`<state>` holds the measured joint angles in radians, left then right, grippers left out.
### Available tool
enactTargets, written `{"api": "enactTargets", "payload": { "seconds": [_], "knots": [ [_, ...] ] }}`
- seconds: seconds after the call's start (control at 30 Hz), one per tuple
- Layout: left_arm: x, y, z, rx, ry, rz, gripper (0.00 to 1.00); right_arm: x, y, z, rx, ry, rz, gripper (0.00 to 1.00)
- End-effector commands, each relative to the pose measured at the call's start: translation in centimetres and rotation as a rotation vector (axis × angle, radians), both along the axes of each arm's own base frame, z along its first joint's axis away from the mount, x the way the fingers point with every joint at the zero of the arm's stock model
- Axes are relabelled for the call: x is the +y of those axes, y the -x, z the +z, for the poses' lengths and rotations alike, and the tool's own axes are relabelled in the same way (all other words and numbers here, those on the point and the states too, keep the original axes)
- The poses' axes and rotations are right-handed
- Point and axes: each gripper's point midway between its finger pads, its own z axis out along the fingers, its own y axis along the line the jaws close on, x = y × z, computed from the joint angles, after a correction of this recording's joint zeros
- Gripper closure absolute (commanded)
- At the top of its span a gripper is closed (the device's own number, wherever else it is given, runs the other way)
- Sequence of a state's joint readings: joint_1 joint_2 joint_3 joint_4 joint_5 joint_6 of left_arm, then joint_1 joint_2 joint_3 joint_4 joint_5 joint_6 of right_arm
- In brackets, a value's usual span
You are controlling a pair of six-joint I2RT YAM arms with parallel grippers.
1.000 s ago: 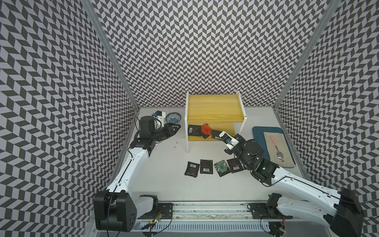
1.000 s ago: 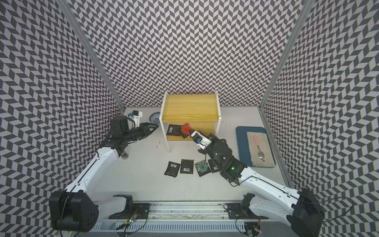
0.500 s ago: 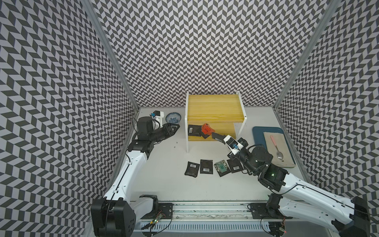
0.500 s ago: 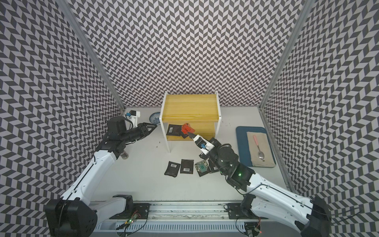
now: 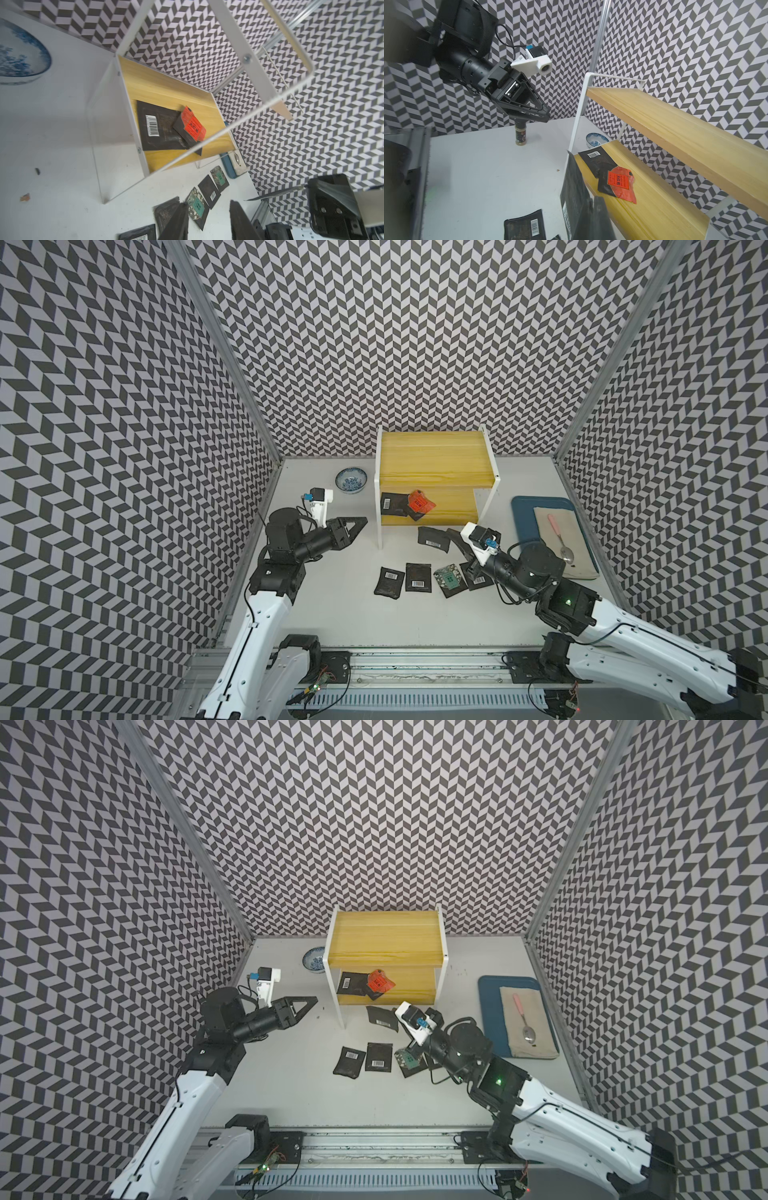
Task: Remove the tea bags from the shelf
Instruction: Pick up the tea bag from the shelf.
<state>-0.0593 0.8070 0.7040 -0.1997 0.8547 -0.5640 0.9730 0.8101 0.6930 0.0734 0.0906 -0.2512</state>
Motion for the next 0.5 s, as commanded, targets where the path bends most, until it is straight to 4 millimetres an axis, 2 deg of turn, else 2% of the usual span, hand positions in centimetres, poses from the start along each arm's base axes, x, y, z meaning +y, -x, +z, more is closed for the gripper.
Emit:
{"api": "enactTargets", "payload": {
  "seconds": [0.0, 0.2, 0.43, 0.47],
  "knots": [
    [-1.8, 3.0, 1.6, -0.129, 0.023, -0.178, 0.6, 0.5, 2.0, 2.2, 0.053, -0.105, 0.107, 1.0],
    [-3.7, 5.9, 2.4, -0.194, 0.077, -0.357, 0.52, 1.0, 3.6, 2.7, 0.126, -0.155, 0.199, 1.0],
    [-5.8, 8.1, 3.3, -0.26, 0.088, -0.457, 0.45, 1.9, 4.8, 3.3, 0.177, -0.207, 0.286, 1.0],
    [-6.0, 7.9, 3.3, -0.272, 0.082, -0.435, 0.43, 2.0, 4.9, 3.5, 0.18, -0.215, 0.297, 1.0]
  ]
}}
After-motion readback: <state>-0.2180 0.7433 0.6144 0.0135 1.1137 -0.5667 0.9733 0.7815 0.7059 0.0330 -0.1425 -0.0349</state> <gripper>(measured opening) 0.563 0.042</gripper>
